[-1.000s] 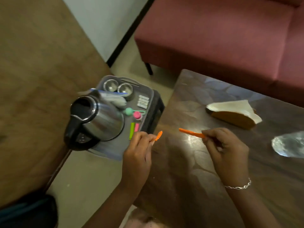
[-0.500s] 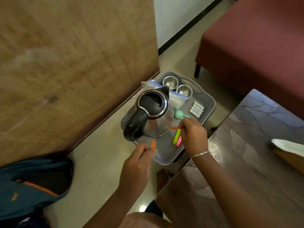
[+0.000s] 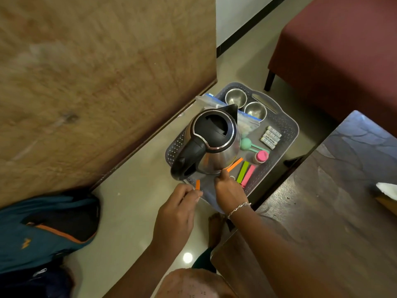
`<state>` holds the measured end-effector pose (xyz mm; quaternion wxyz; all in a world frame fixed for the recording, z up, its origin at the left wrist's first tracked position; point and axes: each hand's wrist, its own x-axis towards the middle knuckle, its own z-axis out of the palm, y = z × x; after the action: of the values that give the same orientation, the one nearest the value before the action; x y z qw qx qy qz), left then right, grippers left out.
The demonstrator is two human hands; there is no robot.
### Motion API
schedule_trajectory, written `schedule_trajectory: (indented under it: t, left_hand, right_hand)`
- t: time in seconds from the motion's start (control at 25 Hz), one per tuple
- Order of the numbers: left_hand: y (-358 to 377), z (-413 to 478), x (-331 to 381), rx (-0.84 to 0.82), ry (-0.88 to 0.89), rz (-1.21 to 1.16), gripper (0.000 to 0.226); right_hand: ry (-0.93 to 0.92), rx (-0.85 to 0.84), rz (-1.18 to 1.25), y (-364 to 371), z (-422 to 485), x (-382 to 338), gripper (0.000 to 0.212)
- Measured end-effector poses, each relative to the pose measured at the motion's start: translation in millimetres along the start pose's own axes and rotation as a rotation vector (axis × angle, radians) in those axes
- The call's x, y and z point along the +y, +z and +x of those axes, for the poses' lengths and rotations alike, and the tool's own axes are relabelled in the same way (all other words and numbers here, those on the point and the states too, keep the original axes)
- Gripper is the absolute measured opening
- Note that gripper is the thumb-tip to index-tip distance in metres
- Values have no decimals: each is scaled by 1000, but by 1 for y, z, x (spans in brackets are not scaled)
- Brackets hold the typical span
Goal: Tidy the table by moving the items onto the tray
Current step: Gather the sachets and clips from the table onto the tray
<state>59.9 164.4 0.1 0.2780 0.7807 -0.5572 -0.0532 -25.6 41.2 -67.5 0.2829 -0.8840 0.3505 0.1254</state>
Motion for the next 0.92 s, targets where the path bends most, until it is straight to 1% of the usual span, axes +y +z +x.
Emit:
schedule_trajectory:
  t: [0.12, 0.2, 0.24, 0.32, 0.36, 0.4, 0.48, 0.56, 0.64, 0.72, 0.8, 0.92]
  left_hand:
    - [0, 0, -2, -1, 10, 3, 25]
    - [0, -1, -3, -13, 36, 11, 29]
    - [2, -2, -3, -16, 59, 16, 26]
    - [6, -3, -4, -14, 128, 38, 14]
    - [9, -2, -3, -21, 170, 58, 12]
    - [14, 0, -2, -30, 226, 87, 15]
    - [27, 10, 4, -59, 377, 168, 16]
    - [42, 25, 10, -88, 542, 253, 12]
    - [57, 42, 15, -85, 679, 307, 15]
    - [72, 55, 17, -82, 775, 327, 20]
    - [88, 61, 13, -119, 823, 335, 23]
    - [107, 66, 3, -227, 823, 373, 12]
  right_hand:
    - [70, -138, -59, 3, 7, -8, 28]
    - [81, -184, -63, 4, 9, -7, 31]
    - [81, -185, -42, 3, 9, -4, 35]
    - [116, -105, 76, 2, 5, 9, 41]
    - [156, -10, 169, 0, 0, 16, 41]
    - [199, 112, 266, -3, -6, 22, 39]
    - [274, 356, 403, -10, -23, 34, 30]
    - [330, 504, 479, -15, -38, 44, 24]
    - [385, 543, 530, -17, -47, 50, 22]
    - [427, 544, 557, -15, -52, 55, 21]
    - [447, 544, 575, -13, -55, 57, 22]
    - [445, 551, 594, -9, -60, 61, 23]
